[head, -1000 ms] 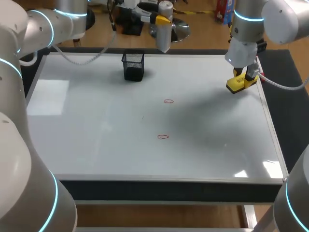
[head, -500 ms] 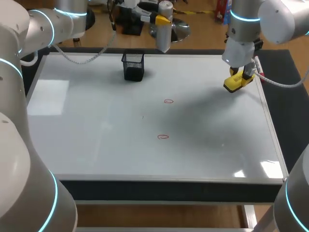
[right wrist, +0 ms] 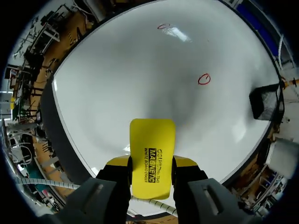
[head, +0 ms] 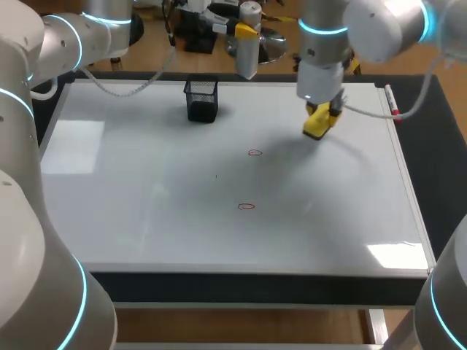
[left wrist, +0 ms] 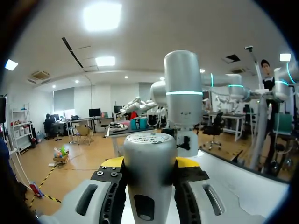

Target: Pick up the inspection probe, press it on each red-marked spot on the whiteboard one by one, put down the probe, pick up the eraser, and wipe off all the red marks.

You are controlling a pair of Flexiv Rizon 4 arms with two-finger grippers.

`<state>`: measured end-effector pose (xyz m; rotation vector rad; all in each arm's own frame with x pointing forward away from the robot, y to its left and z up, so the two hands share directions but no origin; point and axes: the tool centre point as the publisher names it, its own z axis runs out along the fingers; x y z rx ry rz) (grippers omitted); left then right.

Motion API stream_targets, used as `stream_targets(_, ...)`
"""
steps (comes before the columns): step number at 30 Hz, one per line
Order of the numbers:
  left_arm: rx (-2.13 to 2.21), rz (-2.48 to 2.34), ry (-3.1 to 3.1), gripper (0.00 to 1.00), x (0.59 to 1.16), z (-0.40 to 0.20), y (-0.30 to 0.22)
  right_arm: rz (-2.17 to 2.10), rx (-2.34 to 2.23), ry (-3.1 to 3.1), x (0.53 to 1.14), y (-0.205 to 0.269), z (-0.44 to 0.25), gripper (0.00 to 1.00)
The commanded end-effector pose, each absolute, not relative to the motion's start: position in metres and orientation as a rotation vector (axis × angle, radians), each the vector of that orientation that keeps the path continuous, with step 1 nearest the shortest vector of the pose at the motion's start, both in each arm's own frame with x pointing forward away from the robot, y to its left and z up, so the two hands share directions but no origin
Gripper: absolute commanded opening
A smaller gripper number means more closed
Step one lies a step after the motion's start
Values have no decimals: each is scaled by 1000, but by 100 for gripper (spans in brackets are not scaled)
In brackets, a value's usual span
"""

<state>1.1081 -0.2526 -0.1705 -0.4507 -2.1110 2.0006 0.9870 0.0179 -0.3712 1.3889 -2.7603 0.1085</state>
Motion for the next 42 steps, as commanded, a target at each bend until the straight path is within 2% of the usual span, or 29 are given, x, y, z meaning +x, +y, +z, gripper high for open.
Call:
stream_targets(1, -516, 1956, -2057, 0, 1116, -172, -253, 207, 1460, -2635, 987, 49, -378, 0)
stream_targets(11, -516, 1956, -2057, 0, 1116, -172, -253, 240, 1712, -2457, 985, 106, -385, 0)
stream_targets(25, -516, 1956, -2057, 0, 1116, -172, -253, 193, 1878, -2342, 973, 157, -391, 0)
stream_targets(42, -516, 1956, -2057, 0, 1116, -172, -253, 161, 1918, -2317, 965, 172, -396, 0)
